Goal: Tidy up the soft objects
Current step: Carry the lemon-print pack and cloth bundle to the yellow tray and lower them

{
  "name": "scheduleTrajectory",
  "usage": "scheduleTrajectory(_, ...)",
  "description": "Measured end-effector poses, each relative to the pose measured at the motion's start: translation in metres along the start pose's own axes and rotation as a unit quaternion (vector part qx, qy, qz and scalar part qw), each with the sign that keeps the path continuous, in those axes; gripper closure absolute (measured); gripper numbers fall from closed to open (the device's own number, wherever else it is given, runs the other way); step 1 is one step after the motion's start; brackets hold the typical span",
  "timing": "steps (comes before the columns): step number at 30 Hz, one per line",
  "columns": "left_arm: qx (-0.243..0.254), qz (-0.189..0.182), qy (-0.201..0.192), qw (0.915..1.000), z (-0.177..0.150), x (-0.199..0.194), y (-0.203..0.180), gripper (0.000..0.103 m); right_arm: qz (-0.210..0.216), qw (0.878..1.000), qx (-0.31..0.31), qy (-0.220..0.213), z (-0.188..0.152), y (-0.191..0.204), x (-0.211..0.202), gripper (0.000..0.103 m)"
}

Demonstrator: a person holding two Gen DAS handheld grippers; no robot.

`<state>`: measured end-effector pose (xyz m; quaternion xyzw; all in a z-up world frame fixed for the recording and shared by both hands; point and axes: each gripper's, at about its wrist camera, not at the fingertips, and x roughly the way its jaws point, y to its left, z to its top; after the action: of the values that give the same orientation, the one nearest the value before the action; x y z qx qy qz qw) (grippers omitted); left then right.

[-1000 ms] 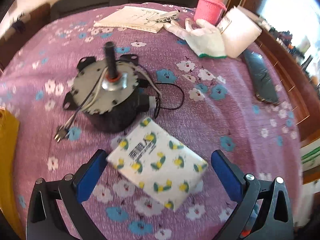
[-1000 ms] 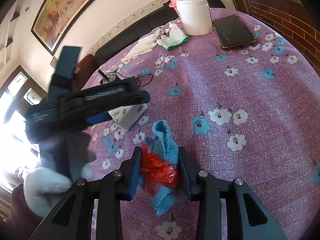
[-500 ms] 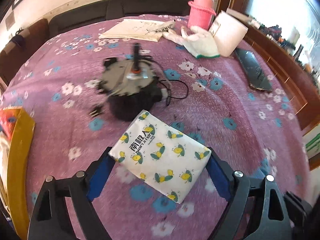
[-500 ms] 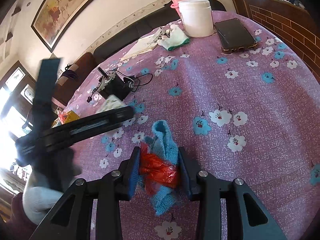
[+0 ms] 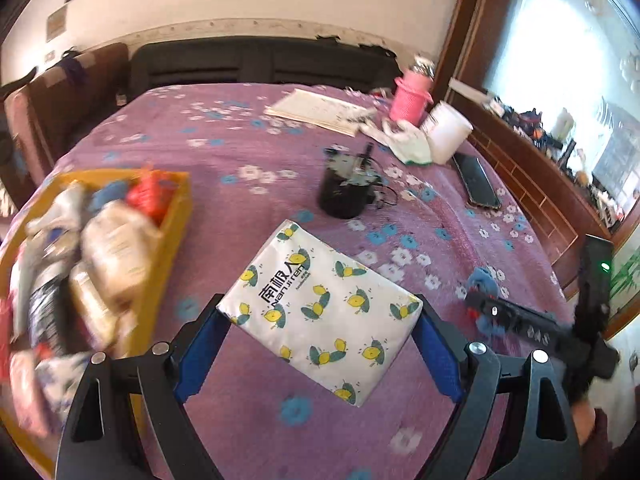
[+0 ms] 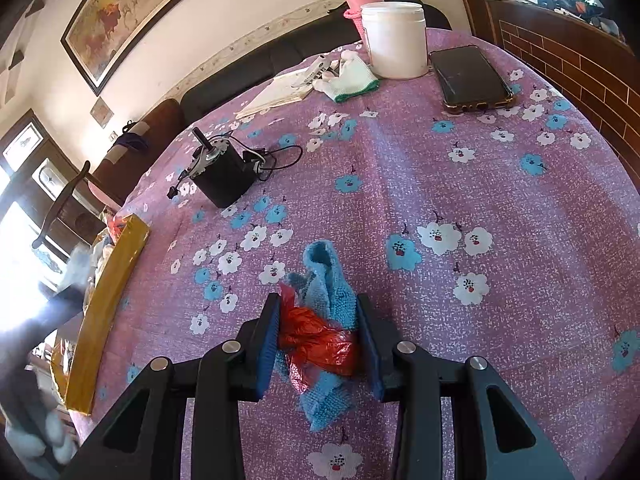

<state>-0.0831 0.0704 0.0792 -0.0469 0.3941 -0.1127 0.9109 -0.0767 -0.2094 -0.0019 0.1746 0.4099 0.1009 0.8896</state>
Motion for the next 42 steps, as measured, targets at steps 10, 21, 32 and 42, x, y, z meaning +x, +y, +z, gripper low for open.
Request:
scheduleTrajectory(10, -0.095, 0.064, -0.037, 0.9927, -0.048, -0.083, 0.120, 0.015, -0.046, 0.998, -0.039, 0.006, -0.005, 0.033, -0.007, 0.065)
scheduleTrajectory(21, -0.190, 0.136, -0.059, 0.9706, -0.082, -0.122, 0.217, 0.015, 0.007, 0.998, -0.065, 0.016, -0.006, 0.093, -0.013, 0.065)
scheduleTrajectory(32, -0.168, 0.158, -0.038, 0.9725, -0.084, -0.100, 0.234, 0.015, 0.088, 0.984, -0.142, 0.054, -0.028, 0.204, -0.003, 0.065)
scheduleTrajectory(42, -0.154, 0.157, -0.020, 0.9754, -0.071, -0.080, 0.253, 0.013, 0.163, 0.948, -0.244, 0.123, -0.076, 0.335, 0.033, 0.064)
